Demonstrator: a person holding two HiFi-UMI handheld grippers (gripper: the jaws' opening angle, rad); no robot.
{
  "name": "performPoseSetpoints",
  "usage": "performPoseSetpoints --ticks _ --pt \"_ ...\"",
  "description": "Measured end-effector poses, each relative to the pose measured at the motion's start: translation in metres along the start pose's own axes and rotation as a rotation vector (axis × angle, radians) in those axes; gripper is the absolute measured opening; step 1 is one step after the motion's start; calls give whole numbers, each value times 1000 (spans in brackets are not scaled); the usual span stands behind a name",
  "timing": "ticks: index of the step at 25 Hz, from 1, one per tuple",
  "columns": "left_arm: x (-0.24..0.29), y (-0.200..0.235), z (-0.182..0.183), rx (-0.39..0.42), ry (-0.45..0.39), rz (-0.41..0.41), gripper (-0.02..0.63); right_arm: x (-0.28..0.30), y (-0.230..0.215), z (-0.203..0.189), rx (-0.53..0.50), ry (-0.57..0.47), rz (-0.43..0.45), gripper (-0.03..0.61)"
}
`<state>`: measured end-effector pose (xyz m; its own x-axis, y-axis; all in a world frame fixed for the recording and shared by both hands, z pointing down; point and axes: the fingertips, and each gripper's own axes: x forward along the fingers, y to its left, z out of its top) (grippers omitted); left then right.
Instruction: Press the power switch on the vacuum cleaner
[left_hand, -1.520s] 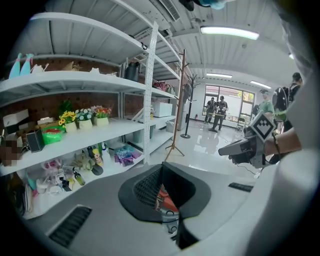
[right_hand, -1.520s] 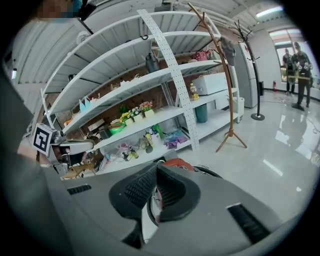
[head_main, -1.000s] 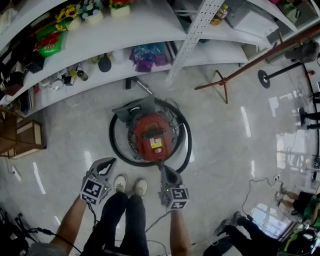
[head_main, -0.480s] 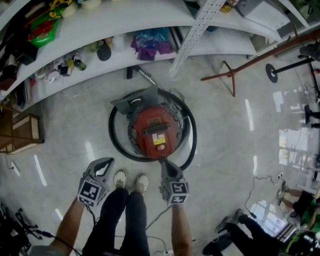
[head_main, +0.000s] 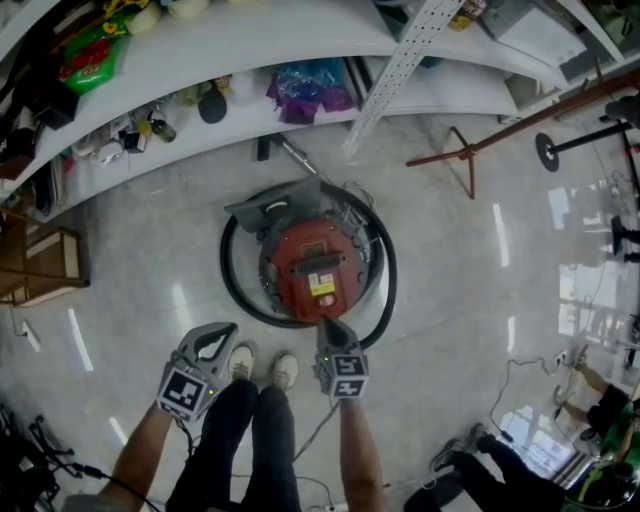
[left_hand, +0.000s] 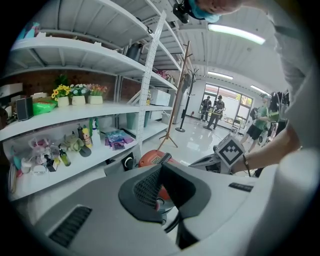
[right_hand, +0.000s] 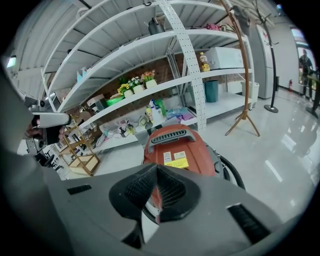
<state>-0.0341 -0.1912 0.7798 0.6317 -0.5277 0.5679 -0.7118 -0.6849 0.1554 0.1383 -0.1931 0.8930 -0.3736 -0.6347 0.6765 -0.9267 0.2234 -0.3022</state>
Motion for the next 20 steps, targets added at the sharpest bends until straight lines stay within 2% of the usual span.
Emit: performPoseSetpoints --ticks 8,20 --pt "-7 3 -4 29 7 14 6 21 -8 -11 3 34 -11 8" --pt "-6 8 -7 1 8 22 6 45 -21 -28 -13 89 -31 8"
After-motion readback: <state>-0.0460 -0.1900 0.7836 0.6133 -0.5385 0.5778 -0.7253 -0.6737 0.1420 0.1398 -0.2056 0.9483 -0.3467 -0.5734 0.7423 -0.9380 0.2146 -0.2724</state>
